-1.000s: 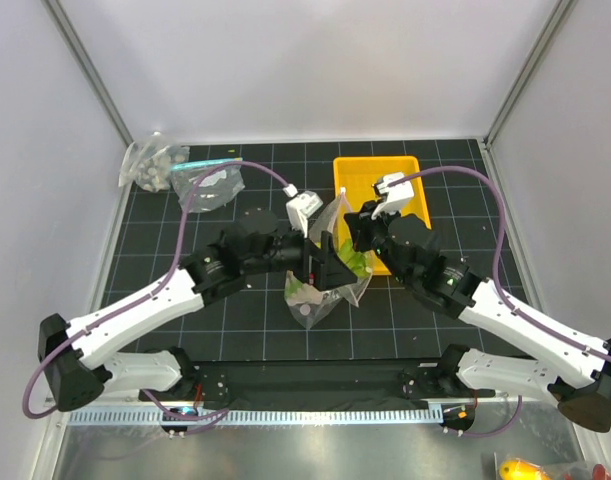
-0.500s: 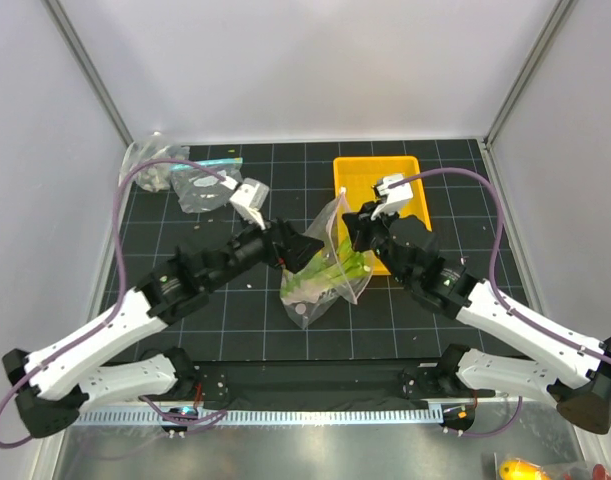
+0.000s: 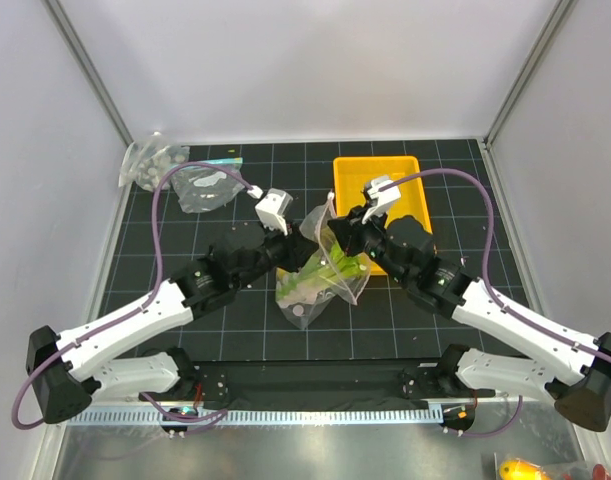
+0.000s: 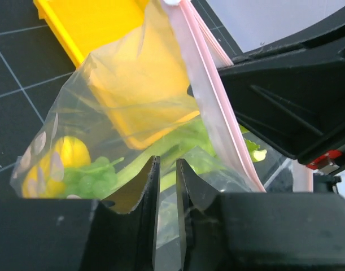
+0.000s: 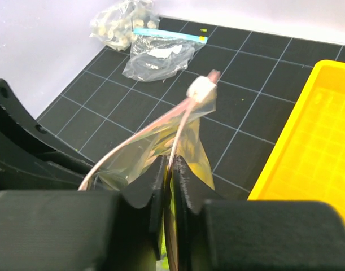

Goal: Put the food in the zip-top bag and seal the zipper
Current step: Zip the zipper food storage bag at the center of the board.

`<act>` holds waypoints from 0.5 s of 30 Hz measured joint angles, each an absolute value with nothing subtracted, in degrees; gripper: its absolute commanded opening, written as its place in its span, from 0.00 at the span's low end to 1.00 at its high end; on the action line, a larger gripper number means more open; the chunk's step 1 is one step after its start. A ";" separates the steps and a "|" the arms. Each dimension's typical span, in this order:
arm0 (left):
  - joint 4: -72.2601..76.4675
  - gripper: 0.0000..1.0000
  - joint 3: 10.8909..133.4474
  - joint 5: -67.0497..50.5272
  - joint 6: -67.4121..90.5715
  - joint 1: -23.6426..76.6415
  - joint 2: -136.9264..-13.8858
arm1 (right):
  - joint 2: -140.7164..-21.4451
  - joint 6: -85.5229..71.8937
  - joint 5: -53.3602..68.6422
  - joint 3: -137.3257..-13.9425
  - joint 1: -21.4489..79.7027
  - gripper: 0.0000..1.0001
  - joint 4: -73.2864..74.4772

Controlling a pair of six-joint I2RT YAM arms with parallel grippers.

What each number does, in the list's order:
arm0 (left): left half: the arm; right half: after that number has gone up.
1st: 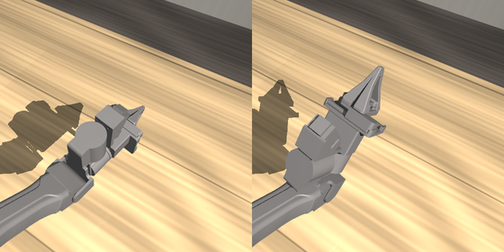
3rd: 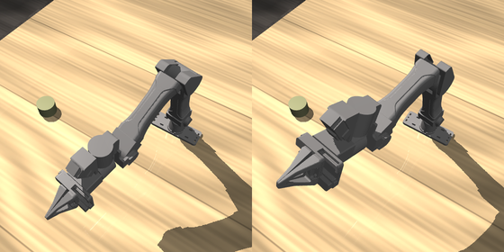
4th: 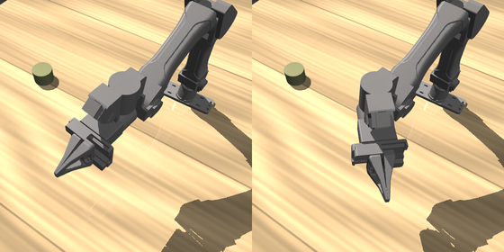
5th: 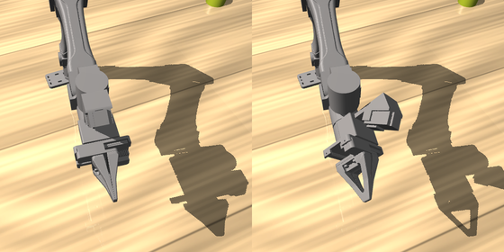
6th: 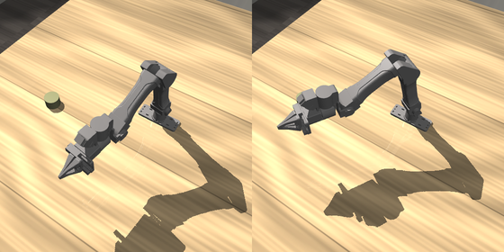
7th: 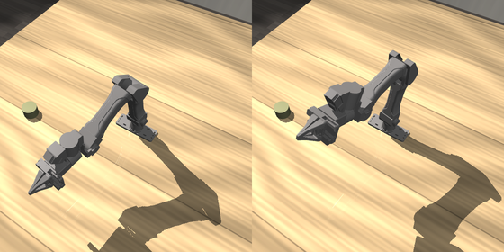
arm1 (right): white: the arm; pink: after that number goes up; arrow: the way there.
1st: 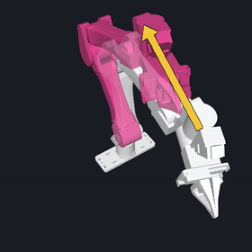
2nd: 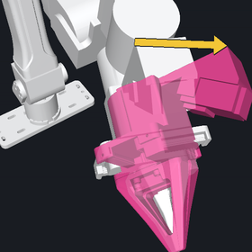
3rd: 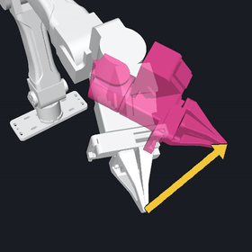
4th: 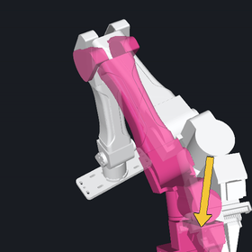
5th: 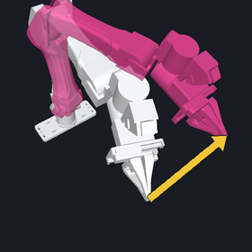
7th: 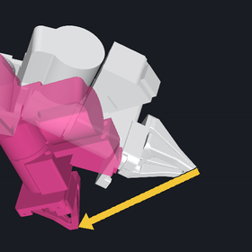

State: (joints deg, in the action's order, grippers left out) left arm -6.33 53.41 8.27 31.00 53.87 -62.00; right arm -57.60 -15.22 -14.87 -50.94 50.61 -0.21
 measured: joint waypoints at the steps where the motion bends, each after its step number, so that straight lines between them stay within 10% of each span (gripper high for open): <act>1: -5.89 0.17 53.06 8.64 30.94 53.87 -61.84 | -57.87 -15.29 -14.83 -50.96 50.61 0.20 -0.19; 7: -4.23 0.10 52.40 11.53 30.61 53.87 -62.30 | -59.75 -17.78 -12.56 -52.14 50.52 0.80 1.78; 15: -3.75 0.10 52.38 15.03 29.45 53.87 -62.87 | -61.45 -20.93 -9.15 -55.31 50.39 0.88 5.58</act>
